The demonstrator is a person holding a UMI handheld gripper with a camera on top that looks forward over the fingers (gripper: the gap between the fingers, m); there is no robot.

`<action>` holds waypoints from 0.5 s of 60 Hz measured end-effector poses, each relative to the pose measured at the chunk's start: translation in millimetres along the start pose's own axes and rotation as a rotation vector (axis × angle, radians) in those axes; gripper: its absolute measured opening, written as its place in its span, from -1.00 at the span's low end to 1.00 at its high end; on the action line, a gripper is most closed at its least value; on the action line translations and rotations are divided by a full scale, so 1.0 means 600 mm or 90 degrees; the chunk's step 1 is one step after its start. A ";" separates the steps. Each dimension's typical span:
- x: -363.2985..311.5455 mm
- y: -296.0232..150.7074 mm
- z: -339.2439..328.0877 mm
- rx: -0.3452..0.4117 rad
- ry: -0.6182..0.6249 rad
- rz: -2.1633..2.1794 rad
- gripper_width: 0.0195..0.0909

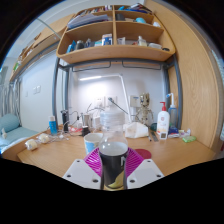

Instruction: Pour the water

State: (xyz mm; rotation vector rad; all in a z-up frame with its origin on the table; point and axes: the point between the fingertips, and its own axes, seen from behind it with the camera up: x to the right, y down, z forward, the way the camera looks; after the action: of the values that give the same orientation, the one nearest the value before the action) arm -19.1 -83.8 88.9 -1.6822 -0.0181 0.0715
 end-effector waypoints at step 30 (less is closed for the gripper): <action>0.139 -0.066 0.125 -0.060 0.102 -0.711 -0.83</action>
State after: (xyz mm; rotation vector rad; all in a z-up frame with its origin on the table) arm 61.1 -0.3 117.1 -1.5567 -0.8336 -0.9069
